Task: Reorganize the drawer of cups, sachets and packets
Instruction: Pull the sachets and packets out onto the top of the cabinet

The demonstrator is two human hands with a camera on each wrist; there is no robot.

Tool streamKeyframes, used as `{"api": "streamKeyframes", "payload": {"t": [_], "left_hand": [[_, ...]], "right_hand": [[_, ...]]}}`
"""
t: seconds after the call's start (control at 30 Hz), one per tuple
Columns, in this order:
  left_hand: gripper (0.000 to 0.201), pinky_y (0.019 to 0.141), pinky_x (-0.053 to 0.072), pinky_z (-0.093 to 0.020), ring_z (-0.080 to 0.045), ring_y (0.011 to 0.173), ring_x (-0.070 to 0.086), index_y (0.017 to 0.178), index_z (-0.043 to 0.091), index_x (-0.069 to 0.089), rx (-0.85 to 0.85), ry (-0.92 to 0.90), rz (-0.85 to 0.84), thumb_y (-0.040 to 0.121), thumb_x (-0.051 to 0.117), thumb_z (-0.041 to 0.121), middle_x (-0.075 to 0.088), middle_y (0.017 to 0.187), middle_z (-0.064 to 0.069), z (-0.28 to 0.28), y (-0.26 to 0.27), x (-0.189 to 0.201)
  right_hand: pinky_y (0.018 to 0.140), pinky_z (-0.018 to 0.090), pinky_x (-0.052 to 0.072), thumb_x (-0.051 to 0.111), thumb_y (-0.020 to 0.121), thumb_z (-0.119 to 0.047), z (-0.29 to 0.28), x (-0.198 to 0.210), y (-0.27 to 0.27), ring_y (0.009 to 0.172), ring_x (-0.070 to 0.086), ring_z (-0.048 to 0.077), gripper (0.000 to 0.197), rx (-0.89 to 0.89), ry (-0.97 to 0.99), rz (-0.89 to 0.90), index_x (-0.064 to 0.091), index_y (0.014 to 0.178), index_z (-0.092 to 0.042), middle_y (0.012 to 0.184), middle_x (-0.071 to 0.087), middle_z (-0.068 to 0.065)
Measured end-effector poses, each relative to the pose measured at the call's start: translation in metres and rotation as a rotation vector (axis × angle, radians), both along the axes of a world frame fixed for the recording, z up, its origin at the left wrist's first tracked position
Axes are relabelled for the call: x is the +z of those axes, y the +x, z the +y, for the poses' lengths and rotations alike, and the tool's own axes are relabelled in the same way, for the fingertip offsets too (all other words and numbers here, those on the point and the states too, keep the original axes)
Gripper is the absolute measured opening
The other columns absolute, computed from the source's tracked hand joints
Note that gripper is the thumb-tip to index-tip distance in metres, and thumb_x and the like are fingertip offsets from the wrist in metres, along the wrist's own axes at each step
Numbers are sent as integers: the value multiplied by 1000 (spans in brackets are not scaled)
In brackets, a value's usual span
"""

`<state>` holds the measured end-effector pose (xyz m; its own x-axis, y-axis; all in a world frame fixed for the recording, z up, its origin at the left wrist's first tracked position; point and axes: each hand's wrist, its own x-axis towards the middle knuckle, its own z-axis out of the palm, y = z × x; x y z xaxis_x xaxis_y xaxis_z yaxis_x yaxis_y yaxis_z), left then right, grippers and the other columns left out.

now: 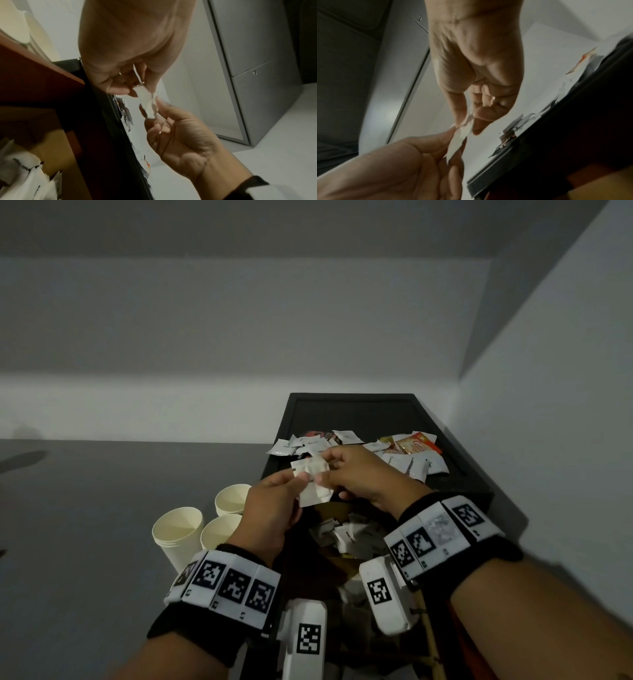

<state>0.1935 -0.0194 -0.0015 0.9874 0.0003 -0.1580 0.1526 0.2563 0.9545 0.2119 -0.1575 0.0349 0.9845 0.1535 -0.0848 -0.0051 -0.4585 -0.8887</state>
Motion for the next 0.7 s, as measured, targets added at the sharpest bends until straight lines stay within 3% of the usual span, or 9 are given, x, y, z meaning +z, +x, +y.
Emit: {"api": "streamKeyframes", "payload": {"t": [0.1,0.17,0.3,0.37,0.4,0.47,0.53,0.6,0.7], "left_hand": [[10,47,46,-19,-11,53,58,94,7,68,8,116,2,89,59,6,65,75,-10,3,-5,4],[11,39,39,-14,-9,50,52,97,9,66,44,289,-16,87,63,6,60,69,-4,11,-4,4],[24,49,43,-21,-17,63,52,103,14,61,10,519,45,82,68,5,58,79,-6,29,-1,2],[34,74,50,-32,-23,84,56,111,15,56,-39,627,117,82,66,1,58,97,-9,35,1,-4],[38,77,49,-34,-27,89,57,116,13,53,-85,654,149,82,63,-2,58,103,-11,37,-1,-8],[39,62,48,-31,-30,78,56,118,7,52,-203,661,189,84,51,-11,58,98,-13,39,0,-17],[36,51,46,-26,-27,66,52,114,1,55,-282,698,216,84,43,-16,57,84,-13,40,-3,-20],[41,68,54,-36,-30,81,58,120,3,55,-313,706,217,84,45,-14,61,99,-16,42,-2,-21],[46,98,42,-59,-41,112,56,117,6,57,-396,647,273,81,40,-18,58,120,-23,48,2,-26]], "right_hand": [[47,17,42,63,85,-5,-8,-6,-7,61,53,11,15,12,-5,55,62,94,-16,85,63,6],[40,14,38,60,86,-1,-18,-12,-12,48,48,7,12,43,-38,184,61,88,-13,71,58,5],[37,12,38,54,90,3,-34,-37,-19,34,49,0,13,-7,-115,372,62,98,-2,68,57,7],[41,15,43,52,91,4,-40,-50,-18,41,57,4,25,-114,-83,359,59,115,5,80,62,14],[47,16,48,52,91,5,-43,-55,-17,52,62,10,31,-169,-34,370,54,122,6,94,63,20],[71,22,50,56,91,-2,-49,-63,-16,78,60,23,38,-189,-55,398,47,126,9,121,56,26],[80,31,46,60,91,-17,-50,-60,-22,88,54,28,32,-97,-279,388,52,113,5,116,56,23],[89,36,48,59,91,-29,-42,-50,-36,98,58,27,37,104,-582,305,56,115,0,114,57,14],[91,31,47,60,90,-34,-15,-38,-68,101,59,15,49,460,-699,300,49,133,-13,127,54,4]]}}
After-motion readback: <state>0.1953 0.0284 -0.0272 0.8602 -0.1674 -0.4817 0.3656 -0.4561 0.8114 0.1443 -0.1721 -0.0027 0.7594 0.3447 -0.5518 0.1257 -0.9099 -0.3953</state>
